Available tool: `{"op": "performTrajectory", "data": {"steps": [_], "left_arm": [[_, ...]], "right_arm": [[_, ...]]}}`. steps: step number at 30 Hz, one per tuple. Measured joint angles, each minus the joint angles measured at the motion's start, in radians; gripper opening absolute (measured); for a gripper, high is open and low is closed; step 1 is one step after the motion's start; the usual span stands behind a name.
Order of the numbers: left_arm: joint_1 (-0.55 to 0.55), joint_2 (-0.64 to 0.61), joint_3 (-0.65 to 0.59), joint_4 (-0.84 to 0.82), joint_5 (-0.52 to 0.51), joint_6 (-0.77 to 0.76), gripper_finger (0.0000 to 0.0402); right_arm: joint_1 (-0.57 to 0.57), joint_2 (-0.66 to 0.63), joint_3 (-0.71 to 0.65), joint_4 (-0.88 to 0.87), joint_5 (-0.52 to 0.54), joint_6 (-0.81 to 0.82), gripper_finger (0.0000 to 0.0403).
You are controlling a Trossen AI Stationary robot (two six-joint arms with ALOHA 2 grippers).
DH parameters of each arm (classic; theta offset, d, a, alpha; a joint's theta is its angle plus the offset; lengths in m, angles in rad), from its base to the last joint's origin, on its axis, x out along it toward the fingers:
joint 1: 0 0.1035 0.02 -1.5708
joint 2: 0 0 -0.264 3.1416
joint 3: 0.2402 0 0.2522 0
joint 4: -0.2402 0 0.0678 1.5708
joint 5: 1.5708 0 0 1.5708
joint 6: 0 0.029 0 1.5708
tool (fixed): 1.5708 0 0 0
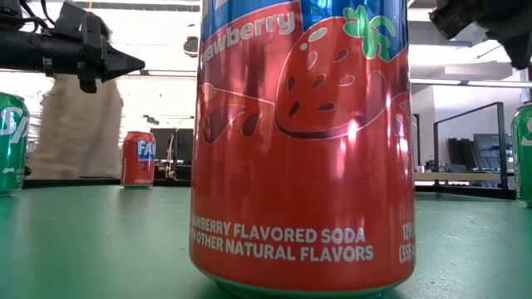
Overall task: Place canned beverage on shelf
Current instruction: Put the right green soda can on the shelf
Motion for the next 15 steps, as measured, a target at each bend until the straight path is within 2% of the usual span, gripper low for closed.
{"op": "performTrajectory", "data": {"steps": [9,15], "left_arm": [[0.000,0.000,0.000,-0.027,0.000,-0.039,0.0000],[0.000,0.000,0.000,-0.033,0.000,-0.039,0.0000]], "right_arm": [[0.000,-0.021,0.001,-0.013,-0.001,-0.048,0.0267],[0.000,-0.020,0.001,-0.008,0.023,-0.087,0.0314]]}}
